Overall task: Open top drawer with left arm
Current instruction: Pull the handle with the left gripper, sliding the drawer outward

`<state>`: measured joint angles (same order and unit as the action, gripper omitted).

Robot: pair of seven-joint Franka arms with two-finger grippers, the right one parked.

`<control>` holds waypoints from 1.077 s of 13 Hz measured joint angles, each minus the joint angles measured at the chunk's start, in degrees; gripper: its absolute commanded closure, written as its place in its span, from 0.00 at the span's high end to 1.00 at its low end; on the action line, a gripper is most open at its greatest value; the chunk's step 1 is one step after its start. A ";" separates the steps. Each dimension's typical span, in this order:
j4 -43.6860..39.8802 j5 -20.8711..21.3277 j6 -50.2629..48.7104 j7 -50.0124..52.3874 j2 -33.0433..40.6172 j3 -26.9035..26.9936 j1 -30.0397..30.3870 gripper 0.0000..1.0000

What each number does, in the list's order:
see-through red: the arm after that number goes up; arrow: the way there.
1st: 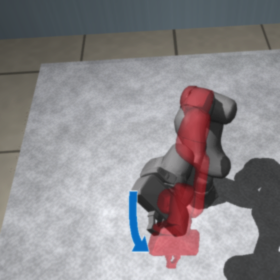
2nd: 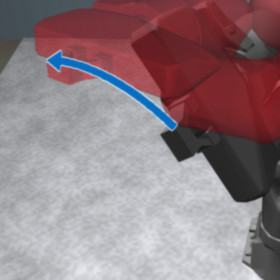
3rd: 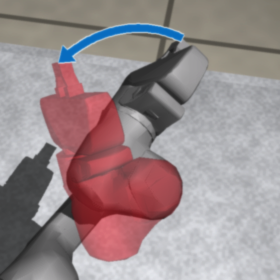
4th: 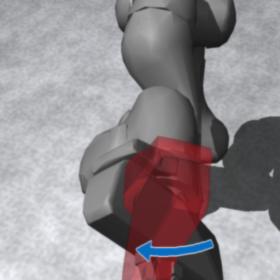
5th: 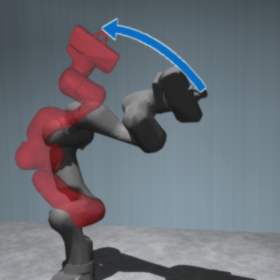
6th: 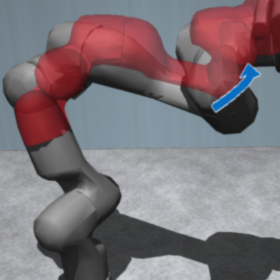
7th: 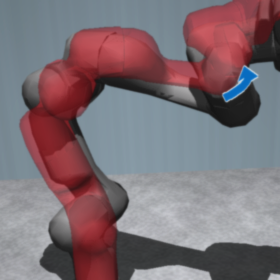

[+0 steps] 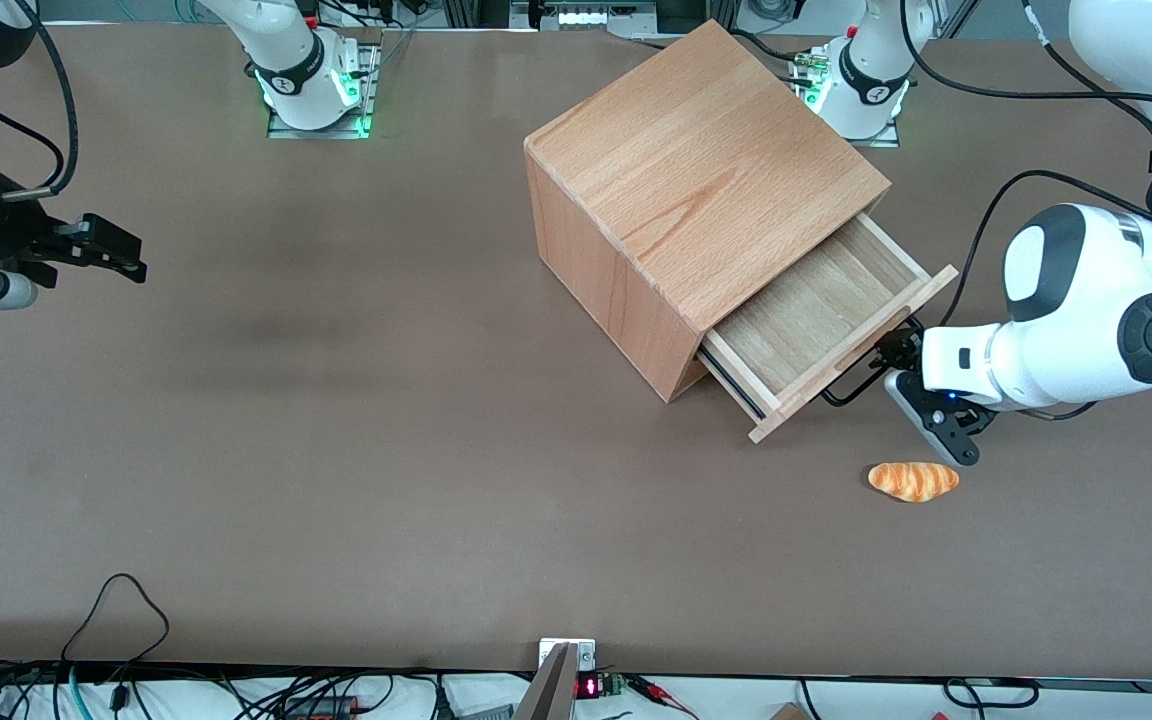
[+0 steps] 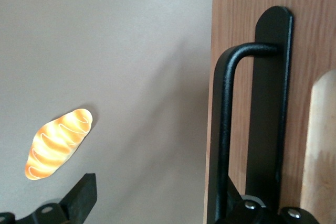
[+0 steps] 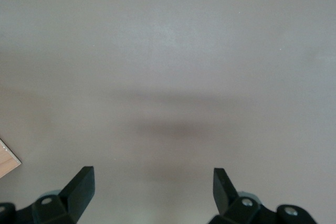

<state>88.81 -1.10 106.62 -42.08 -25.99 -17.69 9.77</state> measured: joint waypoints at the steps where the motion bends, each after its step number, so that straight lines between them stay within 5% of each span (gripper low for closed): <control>1: -0.30 0.01 0.02 0.00 -0.17 0.01 0.23 1.00; 14: -3.98 0.01 0.77 -0.01 -2.58 0.11 2.01 1.00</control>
<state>84.83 -1.09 107.39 -42.09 -28.57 -17.58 11.77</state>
